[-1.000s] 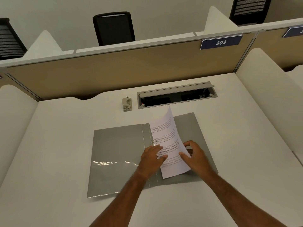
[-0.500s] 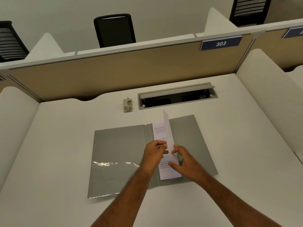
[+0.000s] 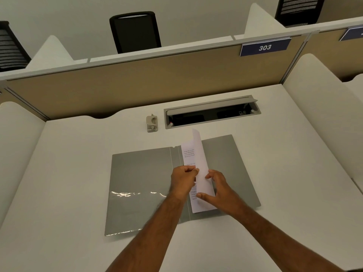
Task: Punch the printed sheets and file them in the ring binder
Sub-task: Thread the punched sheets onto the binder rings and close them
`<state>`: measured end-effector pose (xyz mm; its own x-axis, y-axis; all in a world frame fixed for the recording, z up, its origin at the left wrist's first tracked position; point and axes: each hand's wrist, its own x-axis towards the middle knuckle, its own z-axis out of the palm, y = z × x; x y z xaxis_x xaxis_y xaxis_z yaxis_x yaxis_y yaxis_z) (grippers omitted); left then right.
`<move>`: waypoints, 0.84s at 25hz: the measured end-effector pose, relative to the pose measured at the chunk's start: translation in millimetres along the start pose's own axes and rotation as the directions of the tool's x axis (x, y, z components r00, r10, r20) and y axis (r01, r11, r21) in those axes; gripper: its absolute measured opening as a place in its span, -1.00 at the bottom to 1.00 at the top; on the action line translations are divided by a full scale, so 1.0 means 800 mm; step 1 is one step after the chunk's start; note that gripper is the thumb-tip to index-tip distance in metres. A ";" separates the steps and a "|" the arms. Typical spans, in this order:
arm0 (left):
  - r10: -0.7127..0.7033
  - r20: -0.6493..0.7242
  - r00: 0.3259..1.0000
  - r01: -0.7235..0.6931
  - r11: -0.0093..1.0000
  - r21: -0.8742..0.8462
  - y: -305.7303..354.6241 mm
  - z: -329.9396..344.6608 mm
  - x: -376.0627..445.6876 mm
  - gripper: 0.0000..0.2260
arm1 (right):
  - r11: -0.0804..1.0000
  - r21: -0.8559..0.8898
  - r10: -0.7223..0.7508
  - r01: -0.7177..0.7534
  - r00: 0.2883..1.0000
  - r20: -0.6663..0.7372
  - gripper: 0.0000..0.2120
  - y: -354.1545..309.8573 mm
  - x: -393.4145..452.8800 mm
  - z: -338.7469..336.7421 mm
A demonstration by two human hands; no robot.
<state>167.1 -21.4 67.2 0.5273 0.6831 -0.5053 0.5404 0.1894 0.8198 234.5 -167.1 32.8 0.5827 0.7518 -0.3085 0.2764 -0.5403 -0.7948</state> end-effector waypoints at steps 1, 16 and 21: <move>-0.036 0.010 0.999 0.036 0.998 -0.045 0.001 0.000 0.000 -0.84 | 1.000 0.004 0.016 -0.016 1.000 0.000 -0.20 0.001 0.002 0.001; -0.135 0.058 0.989 0.143 0.973 -0.179 0.006 -0.007 -0.006 -0.78 | 0.995 0.046 0.083 -0.084 0.996 0.032 -0.05 0.010 0.009 0.003; -0.103 0.036 0.994 0.108 0.977 -0.183 0.007 -0.009 -0.007 -0.68 | 0.995 0.053 0.077 -0.079 0.996 0.033 0.01 0.010 0.007 0.006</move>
<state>162.2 -19.3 76.8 0.4924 0.6338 -0.5965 0.4652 0.3876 0.7959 236.6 -165.3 21.8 0.5769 0.7198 -0.3861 0.1882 -0.5771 -0.7947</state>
